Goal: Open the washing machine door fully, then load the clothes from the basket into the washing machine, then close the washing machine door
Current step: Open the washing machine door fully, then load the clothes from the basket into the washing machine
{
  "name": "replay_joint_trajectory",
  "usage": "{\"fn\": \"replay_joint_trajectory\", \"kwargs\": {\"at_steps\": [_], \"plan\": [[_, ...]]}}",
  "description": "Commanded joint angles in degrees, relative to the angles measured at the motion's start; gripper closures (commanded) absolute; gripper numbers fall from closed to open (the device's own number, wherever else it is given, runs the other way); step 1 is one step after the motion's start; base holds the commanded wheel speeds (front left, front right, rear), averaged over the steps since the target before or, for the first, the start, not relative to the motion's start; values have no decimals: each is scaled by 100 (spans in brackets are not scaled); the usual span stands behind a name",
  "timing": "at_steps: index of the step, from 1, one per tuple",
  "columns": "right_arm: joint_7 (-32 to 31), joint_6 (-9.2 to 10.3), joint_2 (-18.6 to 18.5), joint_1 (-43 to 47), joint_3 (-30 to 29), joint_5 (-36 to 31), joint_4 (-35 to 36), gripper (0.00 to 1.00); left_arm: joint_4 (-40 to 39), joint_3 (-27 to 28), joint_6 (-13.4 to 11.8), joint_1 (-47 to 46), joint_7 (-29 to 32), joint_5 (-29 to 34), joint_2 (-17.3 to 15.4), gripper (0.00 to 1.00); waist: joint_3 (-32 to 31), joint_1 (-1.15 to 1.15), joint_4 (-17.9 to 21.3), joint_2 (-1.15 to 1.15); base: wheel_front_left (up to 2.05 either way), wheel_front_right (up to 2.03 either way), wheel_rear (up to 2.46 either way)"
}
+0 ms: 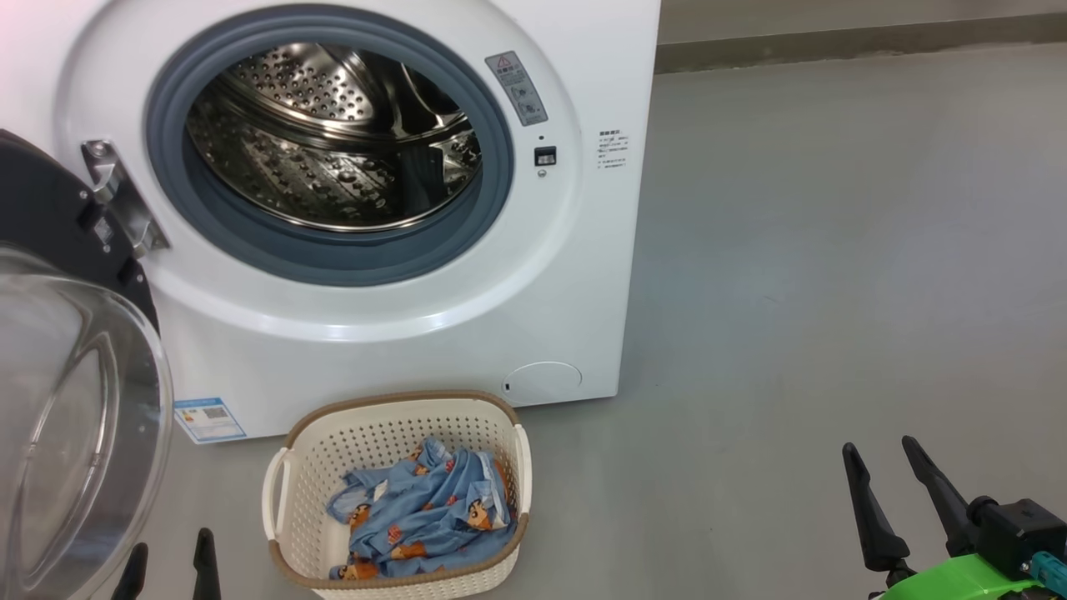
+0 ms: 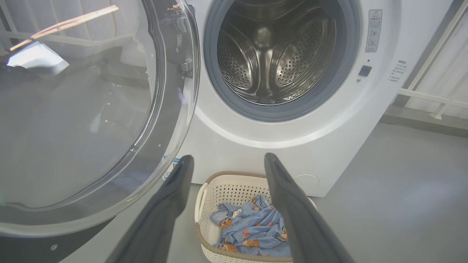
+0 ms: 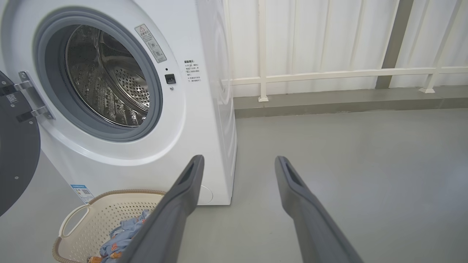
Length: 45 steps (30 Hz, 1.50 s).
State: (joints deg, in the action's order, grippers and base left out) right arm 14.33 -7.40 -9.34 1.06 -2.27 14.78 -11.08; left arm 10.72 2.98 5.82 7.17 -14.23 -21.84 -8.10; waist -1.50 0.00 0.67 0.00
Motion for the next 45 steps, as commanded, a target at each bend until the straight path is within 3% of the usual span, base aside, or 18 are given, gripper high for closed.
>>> {"fn": "replay_joint_trajectory", "kwargs": {"at_steps": [1,20,29,45], "plan": [[67,-9,-72,-147,126,-13,122,0,-119,194,-6,-143,-76,91,-94,0,-6,0,-24,0,0,0,0],[67,-9,-140,-161,210,33,78,0,-70,240,-157,-114,-76,363,-50,0,-67,0,-142,0,1,-1,0],[67,-9,-137,-152,215,43,78,0,-58,300,-173,-117,-76,369,-41,0,-44,0,-137,0,73,-102,29],[67,-9,-99,-153,195,19,81,0,-81,276,-84,-129,-76,461,-22,0,5,0,-178,0,45,-47,2]]}}
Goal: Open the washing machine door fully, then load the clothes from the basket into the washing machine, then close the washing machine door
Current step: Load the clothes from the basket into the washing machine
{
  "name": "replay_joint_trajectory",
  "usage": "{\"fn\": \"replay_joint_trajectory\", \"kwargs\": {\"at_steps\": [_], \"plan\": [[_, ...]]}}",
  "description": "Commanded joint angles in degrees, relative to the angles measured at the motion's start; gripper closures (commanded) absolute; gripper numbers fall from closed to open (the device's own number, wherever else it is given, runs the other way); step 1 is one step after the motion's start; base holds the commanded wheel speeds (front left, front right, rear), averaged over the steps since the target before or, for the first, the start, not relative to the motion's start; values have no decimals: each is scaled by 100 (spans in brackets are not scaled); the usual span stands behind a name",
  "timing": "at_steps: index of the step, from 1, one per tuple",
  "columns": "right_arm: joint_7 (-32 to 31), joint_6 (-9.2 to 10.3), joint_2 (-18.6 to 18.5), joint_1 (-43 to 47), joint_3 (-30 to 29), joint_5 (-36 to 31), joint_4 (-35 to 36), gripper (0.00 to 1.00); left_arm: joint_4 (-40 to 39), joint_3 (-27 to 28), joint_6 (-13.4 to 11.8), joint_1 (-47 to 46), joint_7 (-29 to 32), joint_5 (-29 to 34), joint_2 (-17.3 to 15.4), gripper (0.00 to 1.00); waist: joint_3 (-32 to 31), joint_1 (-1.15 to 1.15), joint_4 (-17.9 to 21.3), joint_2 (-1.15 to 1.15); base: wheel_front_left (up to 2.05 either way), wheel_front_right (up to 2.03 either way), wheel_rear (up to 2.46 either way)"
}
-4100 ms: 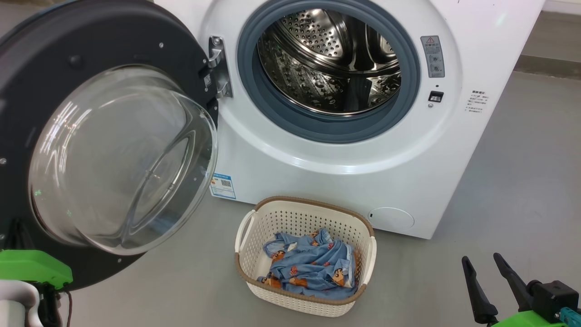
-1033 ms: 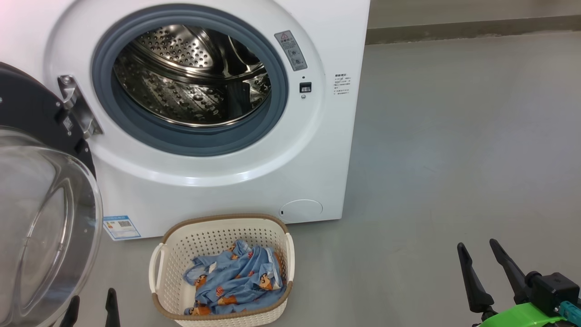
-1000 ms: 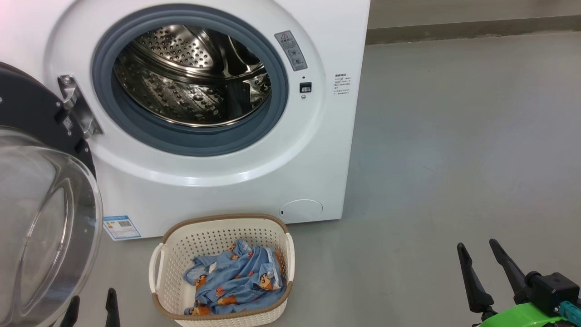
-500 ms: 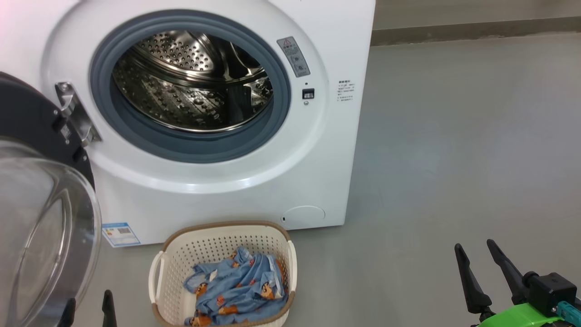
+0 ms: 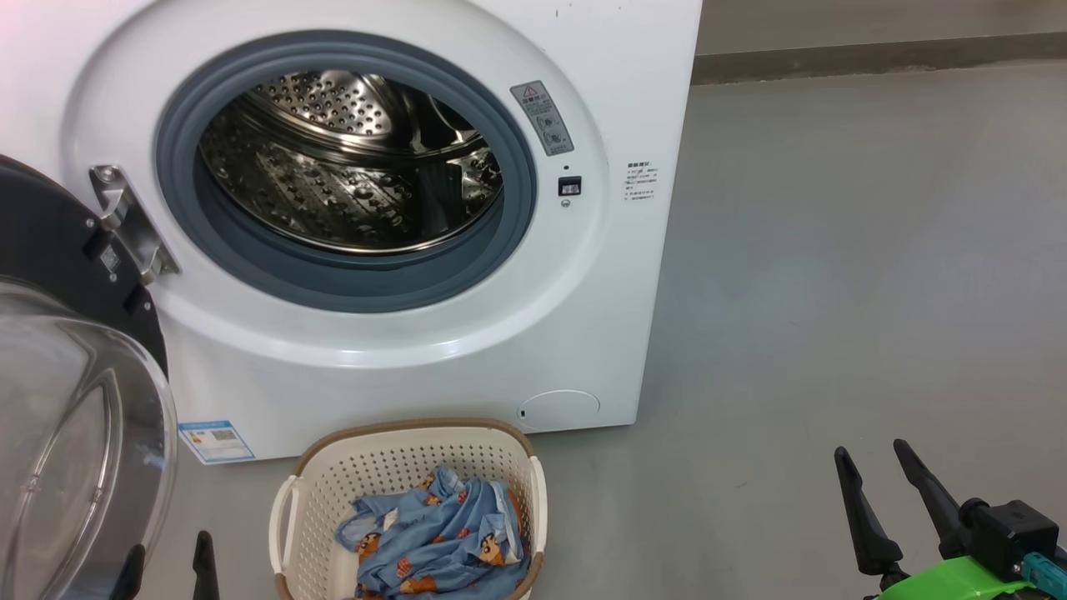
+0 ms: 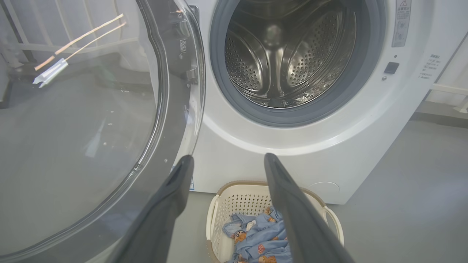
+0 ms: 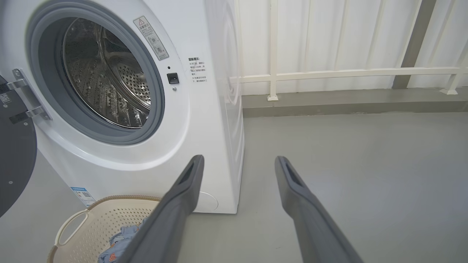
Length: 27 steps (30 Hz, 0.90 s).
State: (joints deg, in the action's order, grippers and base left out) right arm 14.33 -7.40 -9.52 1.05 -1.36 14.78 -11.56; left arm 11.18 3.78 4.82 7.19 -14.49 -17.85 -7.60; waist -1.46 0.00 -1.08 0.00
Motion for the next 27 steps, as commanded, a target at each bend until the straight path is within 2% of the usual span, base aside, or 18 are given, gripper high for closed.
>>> {"fn": "replay_joint_trajectory", "kwargs": {"at_steps": [1,18,27], "plan": [[67,-9,-75,-152,106,15,129,0,-125,195,20,-132,-51,63,-71,0,5,0,-6,0,0,0,0],[67,-9,2,-156,100,-17,134,0,-191,-3,44,-126,-39,213,-64,0,108,0,4,0,0,0,0],[67,-9,99,-195,102,-43,169,0,-161,-229,47,-213,198,267,-113,0,327,0,123,0,0,0,0]]}}
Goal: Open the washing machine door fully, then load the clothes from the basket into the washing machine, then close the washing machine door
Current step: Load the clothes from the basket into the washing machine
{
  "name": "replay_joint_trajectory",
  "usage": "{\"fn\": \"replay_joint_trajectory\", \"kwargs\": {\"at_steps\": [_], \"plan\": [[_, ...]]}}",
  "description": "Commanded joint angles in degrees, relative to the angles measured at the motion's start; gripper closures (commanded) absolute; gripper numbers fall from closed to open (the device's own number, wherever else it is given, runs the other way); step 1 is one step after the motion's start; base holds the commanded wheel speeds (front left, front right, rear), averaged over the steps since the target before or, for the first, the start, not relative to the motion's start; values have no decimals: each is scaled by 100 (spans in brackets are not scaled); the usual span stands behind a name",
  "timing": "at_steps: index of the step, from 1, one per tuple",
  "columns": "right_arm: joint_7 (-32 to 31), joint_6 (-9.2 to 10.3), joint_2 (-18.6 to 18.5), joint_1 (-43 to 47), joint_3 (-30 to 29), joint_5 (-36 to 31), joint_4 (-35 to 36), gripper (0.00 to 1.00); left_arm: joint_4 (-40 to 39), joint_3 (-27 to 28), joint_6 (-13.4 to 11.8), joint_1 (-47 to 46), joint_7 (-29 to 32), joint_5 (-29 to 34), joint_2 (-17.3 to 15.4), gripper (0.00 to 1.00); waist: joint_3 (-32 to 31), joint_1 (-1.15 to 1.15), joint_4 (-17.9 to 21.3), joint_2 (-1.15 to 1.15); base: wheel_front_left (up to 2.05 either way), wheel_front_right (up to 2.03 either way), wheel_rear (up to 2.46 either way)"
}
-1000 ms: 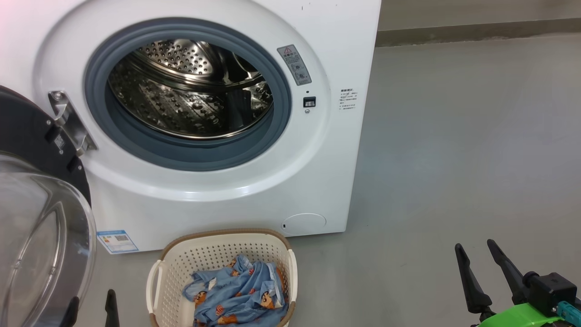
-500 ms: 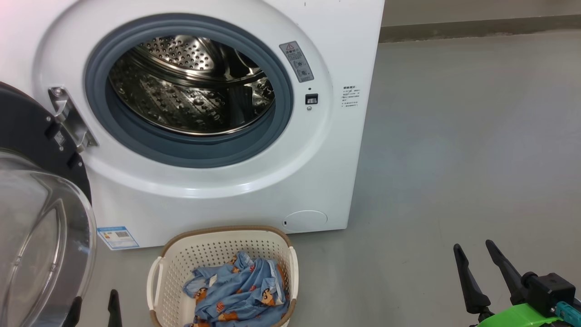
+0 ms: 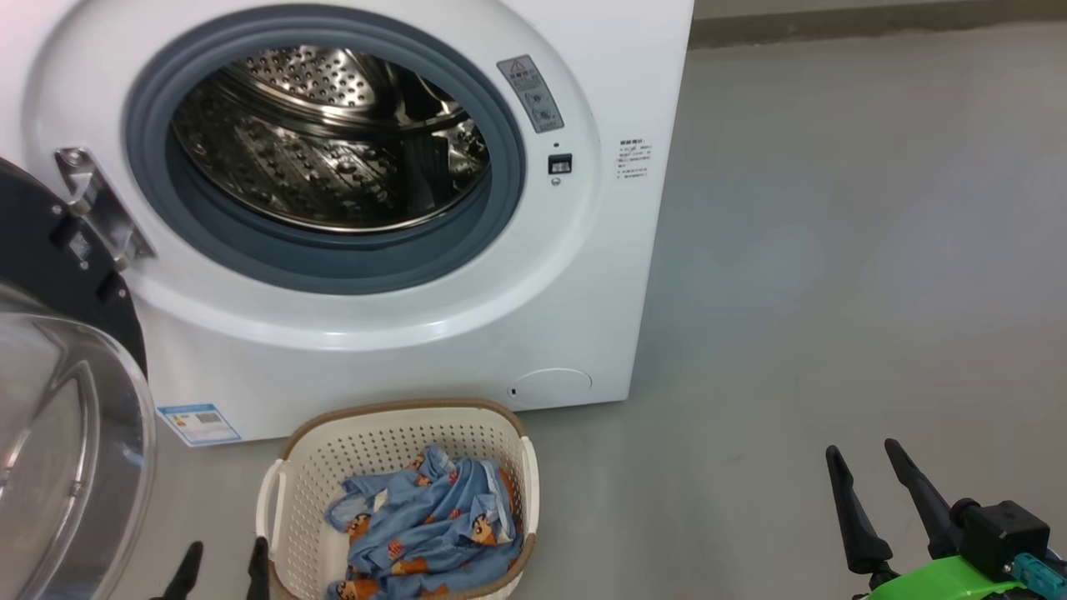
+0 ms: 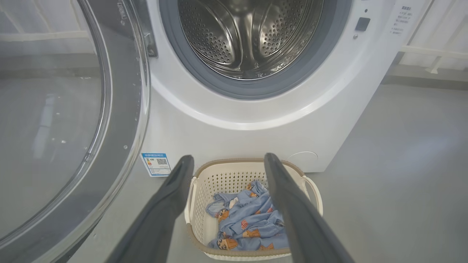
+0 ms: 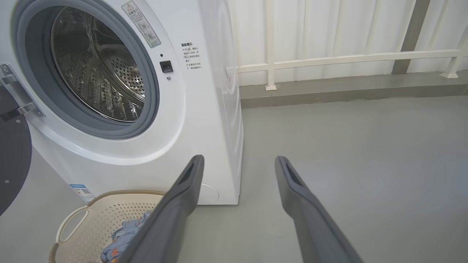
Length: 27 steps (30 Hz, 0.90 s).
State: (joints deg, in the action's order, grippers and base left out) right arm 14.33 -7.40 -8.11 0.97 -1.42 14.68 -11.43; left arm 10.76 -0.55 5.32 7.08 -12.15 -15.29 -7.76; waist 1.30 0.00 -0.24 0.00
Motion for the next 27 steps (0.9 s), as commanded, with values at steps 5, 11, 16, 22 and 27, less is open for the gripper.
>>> {"fn": "replay_joint_trajectory", "kwargs": {"at_steps": [5,11,16,22,27], "plan": [[67,-9,50,-254,92,-90,196,0,24,49,80,-396,107,-111,-161,0,356,0,133,0,0,0,0],[67,-9,214,-476,110,-216,302,0,345,-156,175,-846,191,-417,-328,0,965,0,338,0,0,0,0],[67,-9,367,-700,116,-338,401,0,738,-344,208,-1348,195,-697,-635,0,1532,0,558,0,0,0,0],[67,-9,490,-952,191,-399,469,0,1223,-826,214,-1897,233,-1160,-1112,0,2111,0,852,0,0,0,0],[67,-9,519,-1114,314,-323,512,0,1617,-1196,215,-2274,246,-1520,-1407,0,2530,0,1069,0,0,0,0]]}}
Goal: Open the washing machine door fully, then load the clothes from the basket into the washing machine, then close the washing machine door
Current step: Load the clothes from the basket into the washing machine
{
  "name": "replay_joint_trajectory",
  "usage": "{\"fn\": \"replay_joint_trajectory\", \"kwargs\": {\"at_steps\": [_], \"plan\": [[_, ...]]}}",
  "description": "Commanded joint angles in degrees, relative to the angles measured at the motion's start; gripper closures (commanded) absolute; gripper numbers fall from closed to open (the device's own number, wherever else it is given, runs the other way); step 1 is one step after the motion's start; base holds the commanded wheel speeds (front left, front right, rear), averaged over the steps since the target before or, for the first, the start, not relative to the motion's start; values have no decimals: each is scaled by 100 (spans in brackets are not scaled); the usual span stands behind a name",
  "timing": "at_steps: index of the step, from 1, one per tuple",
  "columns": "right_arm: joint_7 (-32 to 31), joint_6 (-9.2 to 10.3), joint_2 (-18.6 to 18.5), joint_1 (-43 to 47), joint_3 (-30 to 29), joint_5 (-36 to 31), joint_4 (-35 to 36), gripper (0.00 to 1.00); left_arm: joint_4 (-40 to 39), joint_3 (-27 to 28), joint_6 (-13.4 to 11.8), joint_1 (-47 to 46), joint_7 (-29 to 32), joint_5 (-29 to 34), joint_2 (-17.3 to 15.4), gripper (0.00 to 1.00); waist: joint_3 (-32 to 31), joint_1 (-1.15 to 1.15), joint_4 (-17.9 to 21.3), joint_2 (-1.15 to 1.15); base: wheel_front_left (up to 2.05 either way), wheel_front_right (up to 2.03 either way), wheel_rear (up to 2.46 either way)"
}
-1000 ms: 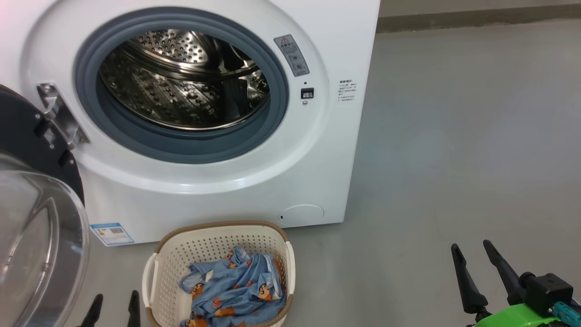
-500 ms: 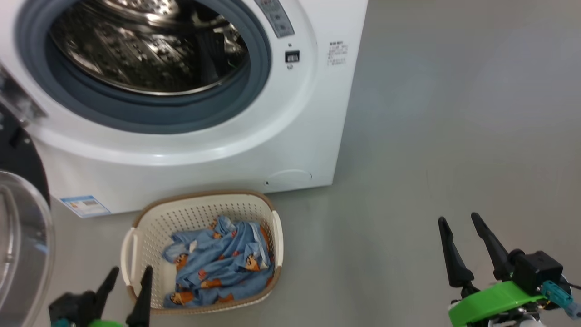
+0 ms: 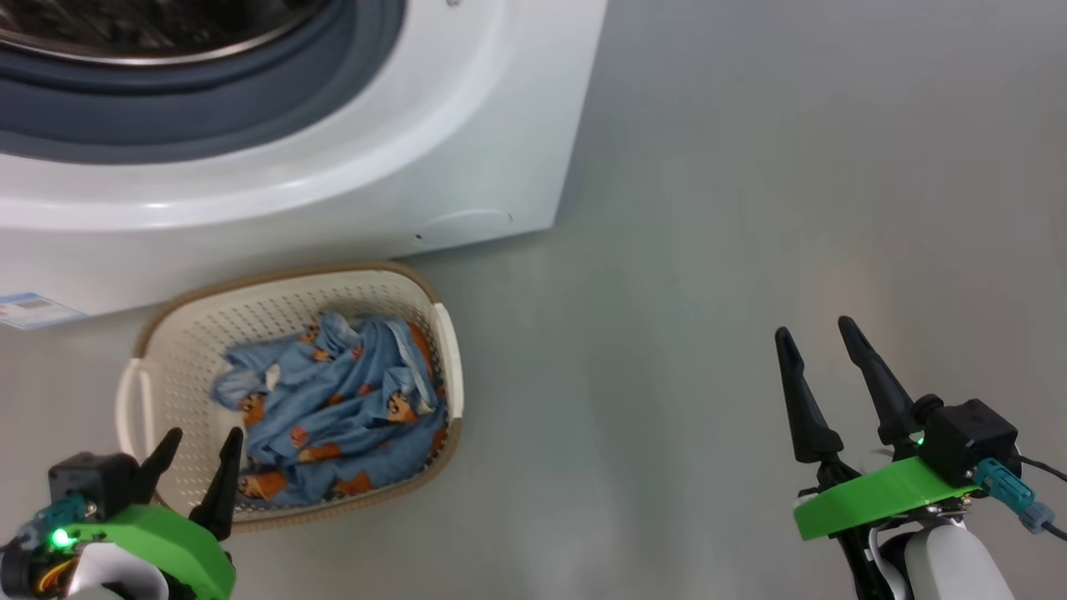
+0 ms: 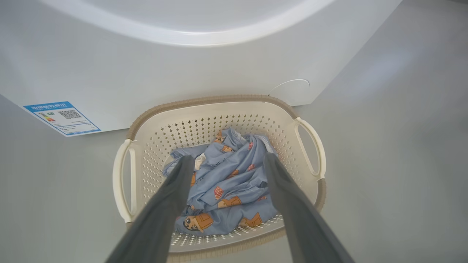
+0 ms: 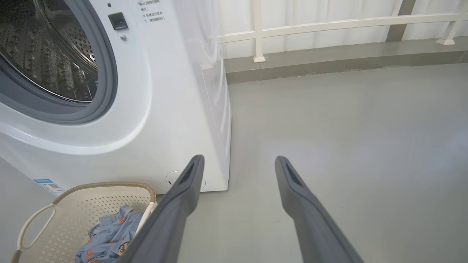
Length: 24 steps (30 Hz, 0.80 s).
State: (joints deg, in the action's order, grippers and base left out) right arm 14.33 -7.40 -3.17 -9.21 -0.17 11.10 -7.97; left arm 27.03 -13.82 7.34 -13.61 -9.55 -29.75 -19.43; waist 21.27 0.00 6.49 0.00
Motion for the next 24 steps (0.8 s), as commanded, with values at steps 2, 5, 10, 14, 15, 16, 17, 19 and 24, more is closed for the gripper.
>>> {"fn": "replay_joint_trajectory", "kwargs": {"at_steps": [2,5,10,14,15,16,17,19,24], "plan": [[67,-9,26,-151,231,118,188,0,145,-32,13,-351,-6,-186,-333,0,685,0,460,0,0,0,0],[67,-9,27,-226,274,186,234,0,525,-280,13,-594,69,-36,-554,0,910,0,540,0,0,0,0],[67,-9,28,-381,357,229,303,0,1073,-385,14,-1072,348,-123,-586,0,1305,0,650,0,0,0,0],[67,-9,28,-500,420,268,362,0,1238,-625,14,-1417,420,-262,-699,0,1607,0,741,0,0,0,0],[67,-9,28,-523,430,281,374,0,1263,-700,14,-1492,435,-311,-736,0,1673,0,762,0,0,0,0],[67,-9,28,-541,439,294,383,0,1295,-766,14,-1567,440,-346,-778,0,1734,0,781,0,0,0,0],[67,-9,28,-557,451,307,390,0,1332,-843,14,-1638,456,-377,-820,0,1792,0,801,0,0,0,0],[67,-9,29,-589,476,335,405,0,1402,-985,14,-1778,476,-459,-892,0,1904,0,837,0,0,0,0],[67,-9,29,-670,557,395,429,0,1578,-1299,14,-2135,517,-614,-1050,0,2167,0,927,0,0,0,0]]}}
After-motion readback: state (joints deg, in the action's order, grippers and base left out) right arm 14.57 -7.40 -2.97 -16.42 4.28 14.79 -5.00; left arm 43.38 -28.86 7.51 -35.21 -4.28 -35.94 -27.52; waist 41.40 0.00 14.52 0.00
